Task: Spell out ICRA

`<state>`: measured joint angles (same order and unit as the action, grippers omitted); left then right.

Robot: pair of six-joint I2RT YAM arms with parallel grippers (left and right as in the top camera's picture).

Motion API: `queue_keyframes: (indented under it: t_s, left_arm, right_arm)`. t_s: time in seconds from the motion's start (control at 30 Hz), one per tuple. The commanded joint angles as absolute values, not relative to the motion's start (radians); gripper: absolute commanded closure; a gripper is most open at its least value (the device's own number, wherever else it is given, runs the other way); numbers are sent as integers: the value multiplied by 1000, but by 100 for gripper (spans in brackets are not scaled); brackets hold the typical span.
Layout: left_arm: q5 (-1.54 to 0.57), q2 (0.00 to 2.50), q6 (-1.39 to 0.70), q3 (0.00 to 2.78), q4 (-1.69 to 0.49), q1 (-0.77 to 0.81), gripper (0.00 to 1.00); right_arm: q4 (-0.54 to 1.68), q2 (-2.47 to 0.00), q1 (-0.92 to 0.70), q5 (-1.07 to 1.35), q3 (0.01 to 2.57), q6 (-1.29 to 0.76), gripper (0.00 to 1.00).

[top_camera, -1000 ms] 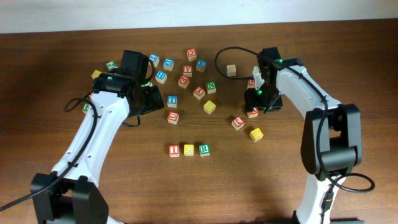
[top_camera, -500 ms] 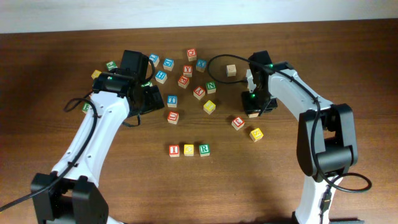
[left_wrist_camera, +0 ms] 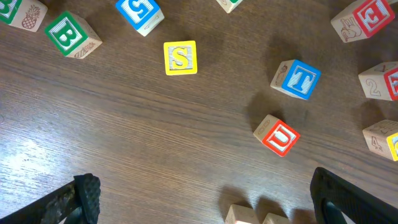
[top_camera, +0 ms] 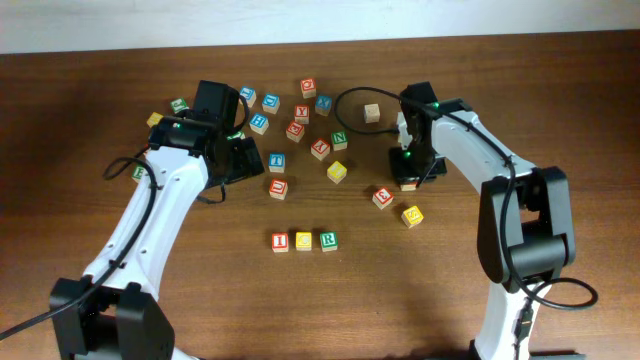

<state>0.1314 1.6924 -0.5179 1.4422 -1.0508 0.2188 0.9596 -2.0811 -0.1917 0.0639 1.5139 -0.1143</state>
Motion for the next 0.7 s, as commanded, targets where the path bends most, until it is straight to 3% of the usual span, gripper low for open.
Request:
queue_keyframes:
  t_s: [0.0,0.2,0.43,0.53,0.67]
  left_arm:
    - [136,1683,-530,1453,-1049,220,1]
    - [136,1683,-530,1453,-1049,220,1]
    - [136,1683,-530,1453,-1049,220,1]
    - [136,1683,-530,1453,-1049,220,1]
    - [136,1683,-530,1453,-1049,220,1]
  right_arm:
    - [1016,-2069,-197,56,1600,-132,73]
    - [1274,-1938,-197,107,1782,-139,73]
    - [1467,-1707,-286,229,1783,-140,72]
    - [1393,-1708,-406,212,1685,-217,72]
    - [1092,-1708,-545,167,1386,-427,71]
